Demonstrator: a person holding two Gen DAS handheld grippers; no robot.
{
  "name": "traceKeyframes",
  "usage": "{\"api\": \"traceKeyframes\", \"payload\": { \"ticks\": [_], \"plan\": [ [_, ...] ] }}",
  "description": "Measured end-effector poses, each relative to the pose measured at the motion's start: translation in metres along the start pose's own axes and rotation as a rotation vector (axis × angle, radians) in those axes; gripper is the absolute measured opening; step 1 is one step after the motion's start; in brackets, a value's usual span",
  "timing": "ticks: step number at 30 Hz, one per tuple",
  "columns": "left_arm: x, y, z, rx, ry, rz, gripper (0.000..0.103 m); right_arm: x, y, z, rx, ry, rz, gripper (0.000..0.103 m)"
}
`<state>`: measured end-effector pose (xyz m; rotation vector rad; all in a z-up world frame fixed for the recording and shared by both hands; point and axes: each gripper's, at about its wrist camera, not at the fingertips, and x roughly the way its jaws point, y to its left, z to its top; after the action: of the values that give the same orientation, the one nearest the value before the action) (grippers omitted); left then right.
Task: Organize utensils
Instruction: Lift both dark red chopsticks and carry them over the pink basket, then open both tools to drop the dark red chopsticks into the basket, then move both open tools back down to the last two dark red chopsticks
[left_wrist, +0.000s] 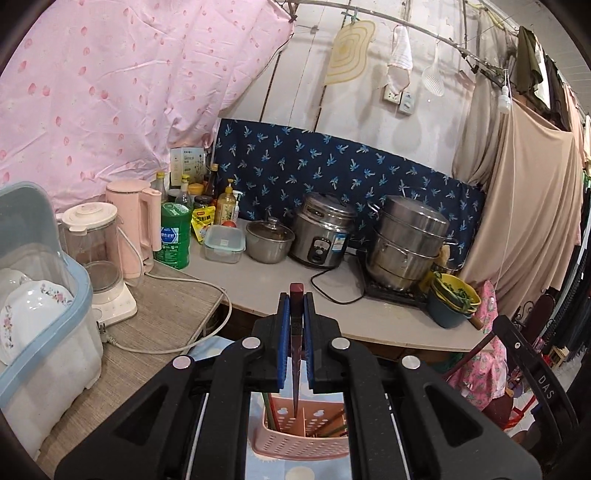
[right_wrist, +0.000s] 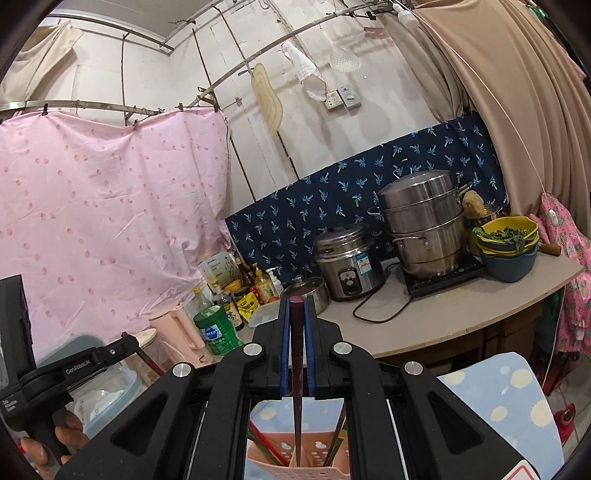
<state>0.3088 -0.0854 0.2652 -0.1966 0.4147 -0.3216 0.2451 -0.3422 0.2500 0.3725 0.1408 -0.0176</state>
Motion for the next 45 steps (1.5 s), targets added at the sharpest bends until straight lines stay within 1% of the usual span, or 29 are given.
{"api": "traceKeyframes", "payload": {
  "ticks": [3, 8, 11, 14, 15, 16, 17, 18, 19, 20, 26, 29, 33, 37, 45],
  "plan": [
    [0.020, 0.005, -0.011, -0.006, 0.035, 0.007, 0.007, 0.019, -0.006, -0.012, -0.007, 0.033, -0.018, 0.008],
    [0.049, 0.013, -0.039, -0.016, 0.111, 0.014, 0.007, 0.043, -0.018, -0.043, -0.017, 0.109, -0.042, 0.008],
    [0.058, 0.015, -0.051, -0.018, 0.142, 0.013, 0.007, 0.049, -0.020, -0.056, -0.032, 0.139, -0.053, 0.008],
    [0.062, 0.018, -0.056, -0.020, 0.158, 0.013, 0.007, 0.052, -0.020, -0.064, -0.048, 0.161, -0.054, 0.008],
    [0.062, 0.019, -0.057, -0.022, 0.159, 0.011, 0.007, 0.051, -0.019, -0.065, -0.051, 0.157, -0.054, 0.010],
    [0.060, 0.020, -0.058, -0.022, 0.154, 0.017, 0.008, 0.050, -0.018, -0.065, -0.057, 0.156, -0.057, 0.014],
    [0.059, 0.020, -0.058, -0.019, 0.152, 0.022, 0.014, 0.047, -0.017, -0.065, -0.063, 0.155, -0.058, 0.017],
    [0.058, 0.020, -0.059, -0.016, 0.151, 0.027, 0.018, 0.045, -0.015, -0.065, -0.066, 0.151, -0.056, 0.025],
    [0.055, 0.019, -0.059, -0.014, 0.148, 0.037, 0.028, 0.042, -0.014, -0.064, -0.069, 0.147, -0.051, 0.029],
    [0.053, 0.019, -0.059, -0.011, 0.144, 0.045, 0.036, 0.039, -0.013, -0.064, -0.072, 0.141, -0.048, 0.029],
    [0.035, 0.017, -0.063, 0.012, 0.136, 0.066, 0.051, 0.017, -0.003, -0.063, -0.075, 0.137, -0.024, 0.029],
    [0.025, 0.014, -0.067, 0.035, 0.132, 0.075, 0.051, 0.004, 0.001, -0.065, -0.083, 0.140, -0.015, 0.030],
    [0.009, 0.012, -0.072, 0.048, 0.134, 0.074, 0.051, -0.019, 0.011, -0.069, -0.128, 0.132, -0.015, 0.030],
    [-0.007, 0.009, -0.079, 0.066, 0.132, 0.077, 0.051, -0.039, 0.013, -0.073, -0.121, 0.141, -0.001, 0.030],
    [-0.042, 0.002, -0.095, 0.114, 0.129, 0.070, 0.051, -0.076, 0.015, -0.081, -0.116, 0.145, 0.000, 0.030]
  ]
}}
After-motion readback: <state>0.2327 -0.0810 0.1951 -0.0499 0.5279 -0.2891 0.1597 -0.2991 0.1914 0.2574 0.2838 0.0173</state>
